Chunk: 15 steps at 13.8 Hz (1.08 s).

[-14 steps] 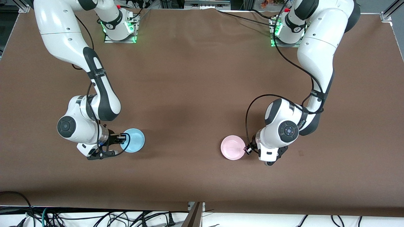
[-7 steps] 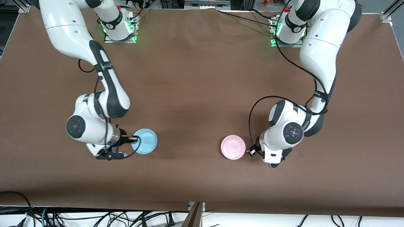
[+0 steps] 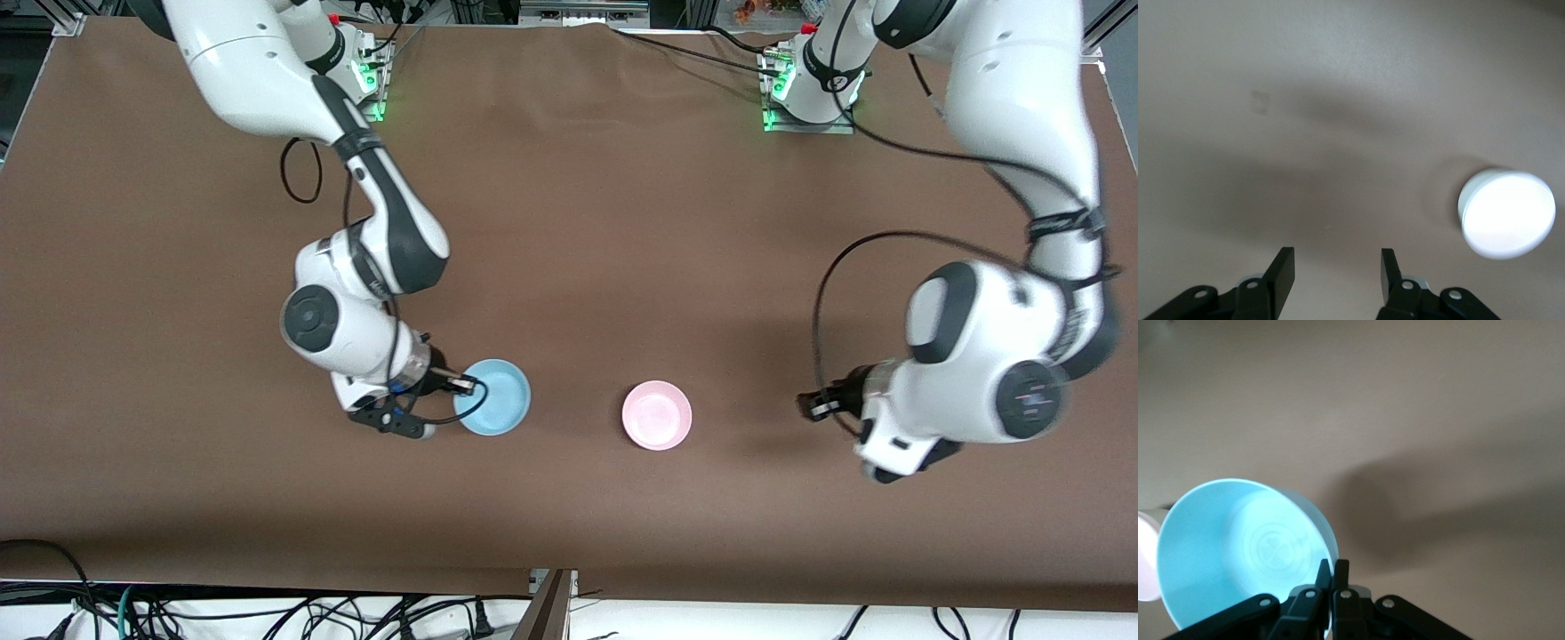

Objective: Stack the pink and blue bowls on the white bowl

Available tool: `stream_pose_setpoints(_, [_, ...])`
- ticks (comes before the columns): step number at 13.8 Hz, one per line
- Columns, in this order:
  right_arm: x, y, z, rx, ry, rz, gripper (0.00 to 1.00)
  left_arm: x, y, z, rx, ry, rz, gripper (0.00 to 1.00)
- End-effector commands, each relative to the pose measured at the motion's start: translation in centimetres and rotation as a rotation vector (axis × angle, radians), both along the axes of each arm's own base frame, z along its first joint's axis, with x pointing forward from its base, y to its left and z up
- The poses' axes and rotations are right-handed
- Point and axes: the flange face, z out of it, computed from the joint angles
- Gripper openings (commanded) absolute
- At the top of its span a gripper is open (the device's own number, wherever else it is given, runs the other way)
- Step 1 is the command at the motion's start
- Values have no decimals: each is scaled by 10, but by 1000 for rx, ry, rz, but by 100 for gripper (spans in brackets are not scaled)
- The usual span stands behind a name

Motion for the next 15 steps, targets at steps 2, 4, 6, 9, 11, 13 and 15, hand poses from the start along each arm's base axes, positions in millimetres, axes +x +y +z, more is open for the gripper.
stream_pose_setpoints(2, [-3, 89, -2, 107, -52, -172, 0, -23, 80, 100, -5, -97, -239, 84])
stream_pose_setpoints(4, [-11, 129, -6, 196, -108, -241, 0, -31, 122, 114, 9, -102, -354, 100])
stream_pose_setpoints(6, [-25, 161, -20, 303, -170, -268, 0, -44, 144, 130, 33, -91, -366, 100])
stream_pose_setpoints(9, [-44, 193, -38, 370, -216, -256, 0, -49, 143, 130, 43, -85, -360, 100])
stream_pose_setpoints(11, [-47, 199, -47, 388, -237, -255, 0, -53, 152, 127, 53, -99, -349, 100])
stream_pose_setpoints(13, [-46, 197, -55, 398, -259, -259, 0, -70, 154, 123, 69, -120, -347, 100])
stream_pose_setpoints(15, [-45, 196, -60, 399, -268, -257, 0, -96, 142, 116, 101, -165, -362, 100])
